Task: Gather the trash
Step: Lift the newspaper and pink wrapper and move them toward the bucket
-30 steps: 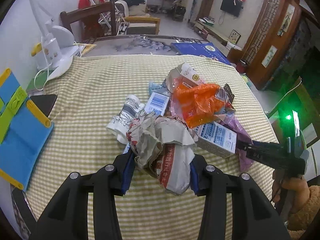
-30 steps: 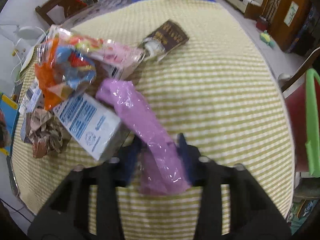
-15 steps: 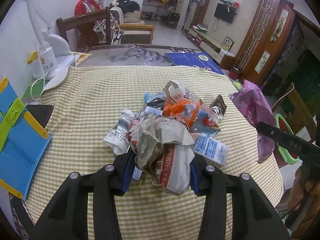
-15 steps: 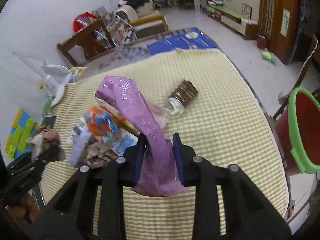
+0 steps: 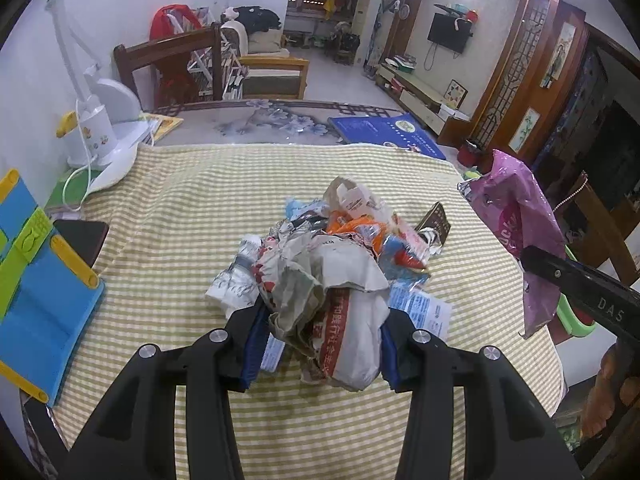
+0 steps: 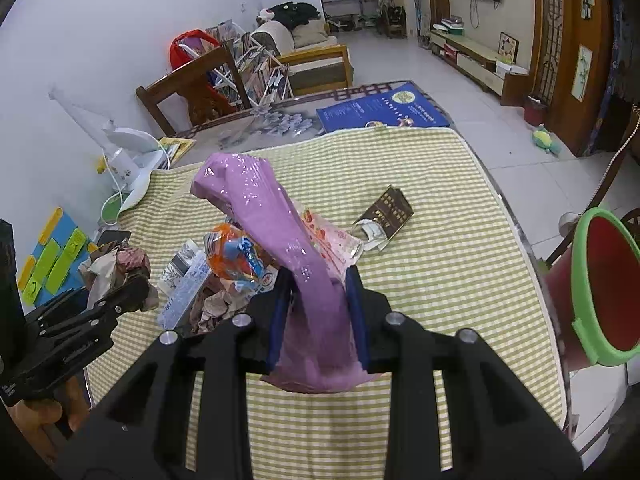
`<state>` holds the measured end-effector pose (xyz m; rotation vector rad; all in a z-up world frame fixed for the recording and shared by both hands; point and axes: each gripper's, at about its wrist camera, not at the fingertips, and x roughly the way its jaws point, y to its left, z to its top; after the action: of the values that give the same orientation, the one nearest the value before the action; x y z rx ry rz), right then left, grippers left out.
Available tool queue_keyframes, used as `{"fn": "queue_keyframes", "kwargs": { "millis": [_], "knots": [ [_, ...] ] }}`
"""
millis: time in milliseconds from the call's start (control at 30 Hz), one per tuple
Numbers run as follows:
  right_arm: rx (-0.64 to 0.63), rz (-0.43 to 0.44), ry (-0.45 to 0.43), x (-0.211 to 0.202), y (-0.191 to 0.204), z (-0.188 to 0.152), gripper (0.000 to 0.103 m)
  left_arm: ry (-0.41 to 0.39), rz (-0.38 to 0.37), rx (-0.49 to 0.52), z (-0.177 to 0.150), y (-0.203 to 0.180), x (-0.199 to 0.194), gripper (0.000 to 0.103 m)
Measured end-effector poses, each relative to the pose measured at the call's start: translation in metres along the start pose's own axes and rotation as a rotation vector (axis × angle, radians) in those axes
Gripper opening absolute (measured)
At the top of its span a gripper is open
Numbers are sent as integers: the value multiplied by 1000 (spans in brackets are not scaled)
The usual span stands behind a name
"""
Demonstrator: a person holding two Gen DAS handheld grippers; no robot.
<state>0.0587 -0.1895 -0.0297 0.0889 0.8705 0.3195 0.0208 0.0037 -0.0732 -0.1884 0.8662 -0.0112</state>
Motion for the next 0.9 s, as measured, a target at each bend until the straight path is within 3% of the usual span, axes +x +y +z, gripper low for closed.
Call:
{"fn": "queue_keyframes", "kwargs": {
  "millis": [167, 433, 900],
  "knots": [
    [12, -14, -35, -15, -8, 1, 28, -39, -29, 2, 12, -16, -5, 43],
    [44, -33, -42, -28, -34, -4, 28, -21, -68, 57, 12, -60, 1, 44],
    [44, 22, -49, -40, -94, 2, 28, -43, -18, 85, 20, -137, 1, 43]
  ]
}}
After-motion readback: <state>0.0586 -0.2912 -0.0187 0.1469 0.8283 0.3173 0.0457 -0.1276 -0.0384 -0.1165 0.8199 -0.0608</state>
